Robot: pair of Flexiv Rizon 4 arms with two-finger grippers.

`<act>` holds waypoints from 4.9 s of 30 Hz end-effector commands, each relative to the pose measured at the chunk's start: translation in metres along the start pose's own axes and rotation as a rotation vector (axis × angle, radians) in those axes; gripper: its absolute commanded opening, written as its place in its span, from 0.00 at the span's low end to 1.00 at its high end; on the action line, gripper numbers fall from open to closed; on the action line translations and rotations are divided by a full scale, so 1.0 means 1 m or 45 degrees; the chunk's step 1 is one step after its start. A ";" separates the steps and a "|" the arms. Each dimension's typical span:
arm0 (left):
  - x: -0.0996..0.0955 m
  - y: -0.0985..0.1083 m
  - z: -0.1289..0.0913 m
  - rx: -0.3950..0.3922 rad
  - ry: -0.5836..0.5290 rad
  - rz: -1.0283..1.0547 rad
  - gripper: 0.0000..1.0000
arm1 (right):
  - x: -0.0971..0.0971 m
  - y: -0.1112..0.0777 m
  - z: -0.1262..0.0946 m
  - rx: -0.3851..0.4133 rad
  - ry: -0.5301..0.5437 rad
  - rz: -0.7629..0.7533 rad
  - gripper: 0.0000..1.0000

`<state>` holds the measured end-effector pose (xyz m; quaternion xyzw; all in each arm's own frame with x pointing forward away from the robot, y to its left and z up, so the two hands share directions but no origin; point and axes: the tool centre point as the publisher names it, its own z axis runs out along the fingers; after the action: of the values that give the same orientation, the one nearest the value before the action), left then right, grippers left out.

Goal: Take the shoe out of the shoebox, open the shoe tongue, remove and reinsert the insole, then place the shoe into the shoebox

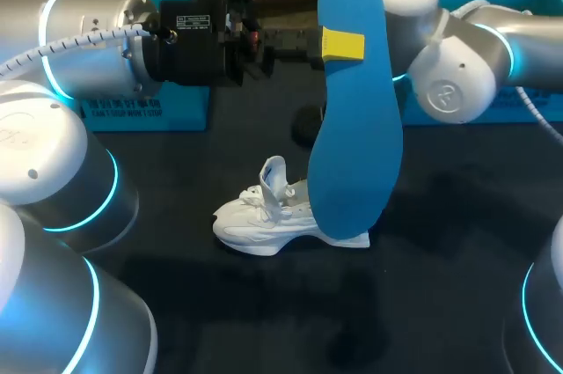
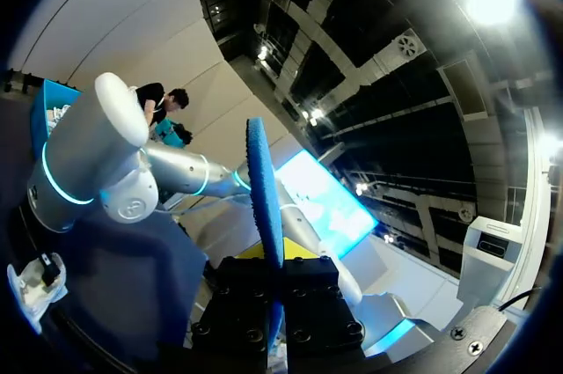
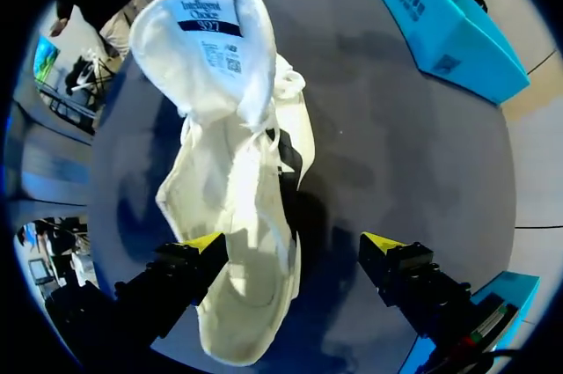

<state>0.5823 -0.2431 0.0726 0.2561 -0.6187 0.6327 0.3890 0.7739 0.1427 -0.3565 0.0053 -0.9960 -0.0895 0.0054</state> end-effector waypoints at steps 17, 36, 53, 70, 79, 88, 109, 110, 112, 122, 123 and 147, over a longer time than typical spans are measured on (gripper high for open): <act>-0.001 0.002 0.000 0.003 0.001 0.000 0.00 | -0.003 0.006 0.035 0.004 0.073 0.041 0.44; -0.001 0.002 0.000 0.003 0.001 0.000 0.00 | 0.027 0.009 0.011 -0.033 0.187 0.179 0.00; -0.001 0.002 0.000 0.003 0.001 0.000 0.00 | 0.061 0.014 -0.015 -0.355 0.274 0.819 0.00; -0.001 0.002 0.000 0.003 0.001 0.000 0.00 | 0.059 0.024 -0.018 -0.333 0.241 0.807 0.00; -0.001 0.002 0.000 0.003 0.001 0.000 0.00 | 0.068 0.020 -0.013 -0.311 0.189 1.037 0.00; -0.001 0.002 0.000 0.003 0.001 0.000 0.00 | 0.083 0.021 -0.021 -0.353 0.009 1.431 0.00; -0.001 0.002 0.000 0.003 0.001 0.000 0.00 | 0.071 0.012 -0.011 -0.460 -0.066 1.797 0.00; -0.001 0.002 0.000 0.003 0.001 0.000 0.00 | 0.070 0.013 -0.010 -0.447 -0.054 1.796 0.00; -0.001 0.002 0.000 0.003 0.001 0.000 0.00 | 0.068 0.012 -0.006 -0.436 -0.042 1.802 0.00; -0.001 0.002 0.000 0.003 0.001 0.000 0.00 | 0.068 0.011 -0.001 -0.374 -0.060 1.941 0.00; -0.001 0.002 0.000 0.003 0.001 0.000 0.00 | 0.069 0.010 -0.001 -0.383 -0.069 1.951 0.00; -0.001 0.002 0.000 0.003 0.001 0.000 0.00 | 0.071 0.009 0.035 -0.355 0.035 1.936 0.00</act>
<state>0.5822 -0.2431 0.0726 0.2561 -0.6187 0.6327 0.3890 0.7005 0.1547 -0.3804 -0.6808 -0.7058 -0.1819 0.0728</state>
